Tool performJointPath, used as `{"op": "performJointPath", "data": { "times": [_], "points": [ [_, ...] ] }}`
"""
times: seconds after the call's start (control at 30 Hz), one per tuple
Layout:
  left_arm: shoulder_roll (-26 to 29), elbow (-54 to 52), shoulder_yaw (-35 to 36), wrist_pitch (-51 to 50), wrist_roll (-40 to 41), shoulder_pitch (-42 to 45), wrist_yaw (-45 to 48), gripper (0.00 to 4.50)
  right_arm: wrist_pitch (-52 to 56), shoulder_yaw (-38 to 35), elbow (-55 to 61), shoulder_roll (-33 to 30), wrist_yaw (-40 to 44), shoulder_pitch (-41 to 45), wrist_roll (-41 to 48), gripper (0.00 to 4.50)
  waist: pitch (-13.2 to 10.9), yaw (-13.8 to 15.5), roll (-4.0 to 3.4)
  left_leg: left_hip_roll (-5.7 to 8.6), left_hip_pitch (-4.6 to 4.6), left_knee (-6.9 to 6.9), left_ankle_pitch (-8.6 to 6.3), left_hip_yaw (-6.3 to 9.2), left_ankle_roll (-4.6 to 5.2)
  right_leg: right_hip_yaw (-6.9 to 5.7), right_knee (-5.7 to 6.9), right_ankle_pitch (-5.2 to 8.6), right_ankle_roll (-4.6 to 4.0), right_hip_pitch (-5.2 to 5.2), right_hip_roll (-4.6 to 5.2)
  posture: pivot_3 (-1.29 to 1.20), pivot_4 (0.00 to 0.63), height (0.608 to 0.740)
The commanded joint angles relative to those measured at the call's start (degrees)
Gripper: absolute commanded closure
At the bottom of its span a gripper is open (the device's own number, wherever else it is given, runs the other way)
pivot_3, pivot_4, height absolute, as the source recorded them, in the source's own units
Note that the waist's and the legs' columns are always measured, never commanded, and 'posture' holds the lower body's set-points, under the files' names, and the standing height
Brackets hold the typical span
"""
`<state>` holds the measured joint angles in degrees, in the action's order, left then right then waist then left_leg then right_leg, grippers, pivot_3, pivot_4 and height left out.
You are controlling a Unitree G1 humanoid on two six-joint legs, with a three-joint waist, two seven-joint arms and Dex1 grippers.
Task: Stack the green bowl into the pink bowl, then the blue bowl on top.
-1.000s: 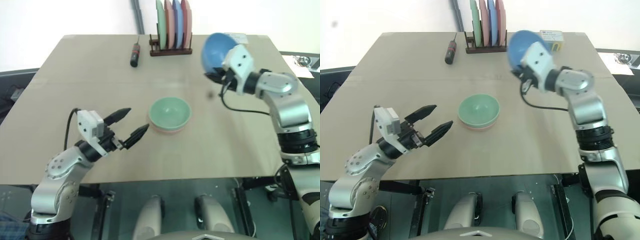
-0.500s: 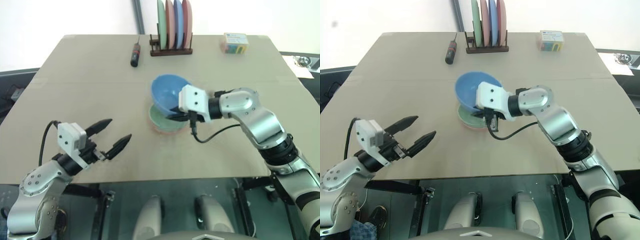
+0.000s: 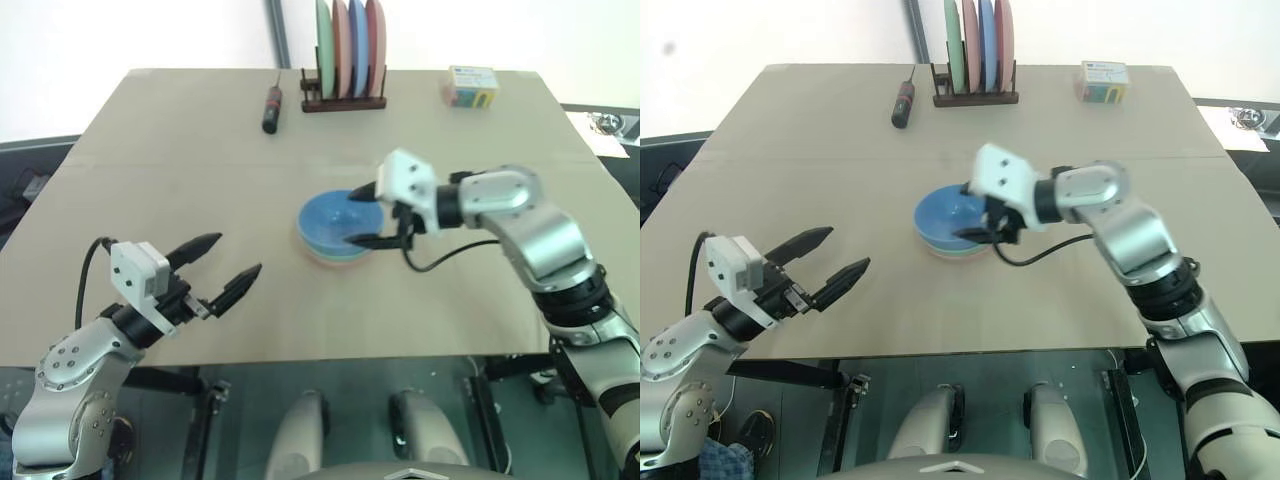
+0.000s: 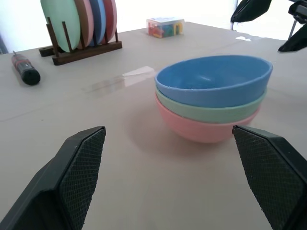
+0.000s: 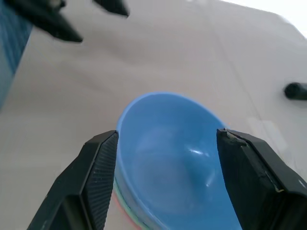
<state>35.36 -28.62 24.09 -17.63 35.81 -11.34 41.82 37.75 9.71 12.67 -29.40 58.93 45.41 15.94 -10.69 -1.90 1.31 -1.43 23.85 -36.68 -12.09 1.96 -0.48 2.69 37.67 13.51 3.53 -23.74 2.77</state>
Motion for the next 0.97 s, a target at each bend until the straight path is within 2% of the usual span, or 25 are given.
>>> {"op": "performJointPath", "data": {
  "times": [0.03, 0.17, 0.3, 0.47, 0.7, 0.97],
  "points": [
    [-0.36, -3.52, 1.72, -1.31, 1.43, -1.22, -2.41, 0.00, -2.02, -12.68, 1.14, -1.72, -0.24, -5.98, 7.49, 1.04, 0.00, 0.02, 0.01, 0.00, -0.01, 0.00, 0.00, 0.00, 0.00, 0.00, -0.03, 0.00, 0.00, 0.03, 0.00, 0.00, 0.150, 0.740],
    [-0.89, -3.74, 1.78, -0.43, 0.53, -3.13, -2.70, 0.00, -4.79, -18.70, -1.22, -6.38, 3.14, -14.57, 10.27, 1.04, 0.02, -0.07, 0.03, 0.01, -0.02, 0.03, 0.00, -0.06, 0.01, 0.05, -0.05, 0.00, 0.00, 0.03, 0.01, 0.00, 0.150, 0.740],
    [-1.16, -3.37, 2.57, 0.71, -0.37, -4.23, -2.85, 0.00, -13.60, -24.97, -6.98, -10.11, 10.32, -24.48, 12.61, 1.04, 0.02, -0.15, 0.04, -0.02, -0.13, 0.03, 0.00, -0.09, 0.01, 0.07, -0.01, 0.02, 0.01, 0.07, -0.03, 0.00, 0.150, 0.740],
    [-1.18, -1.83, 3.49, 3.91, -1.91, -6.45, -1.02, 0.00, -18.18, -26.81, -10.10, -15.56, 17.84, -32.09, 13.73, 1.04, 0.02, -0.40, 0.03, -0.02, -0.15, 0.01, 0.00, -0.20, 0.01, 0.19, -0.02, 0.02, 0.02, 0.06, -0.04, 0.00, 0.150, 0.740],
    [-1.73, -0.60, 4.66, 7.15, -1.96, -8.63, 1.45, 0.00, -23.45, -28.39, -13.61, -15.78, 18.03, -34.08, 14.58, 1.04, 0.03, -0.32, 0.04, -0.06, -0.15, -0.07, 0.00, -0.23, 0.00, 0.21, -0.01, 0.15, 0.22, 0.07, -0.07, 0.00, 0.150, 0.740],
    [-1.53, 0.22, 5.73, 8.51, -0.71, -8.01, 2.78, 0.00, -23.27, -27.77, -12.48, -15.39, 16.51, -33.34, 17.14, 1.04, 0.03, -0.19, 0.04, -0.05, -0.14, -0.08, 0.00, -0.23, 0.01, 0.22, -0.01, 0.14, 0.22, 0.07, -0.06, 0.00, 0.150, 0.740]
  ]
}}
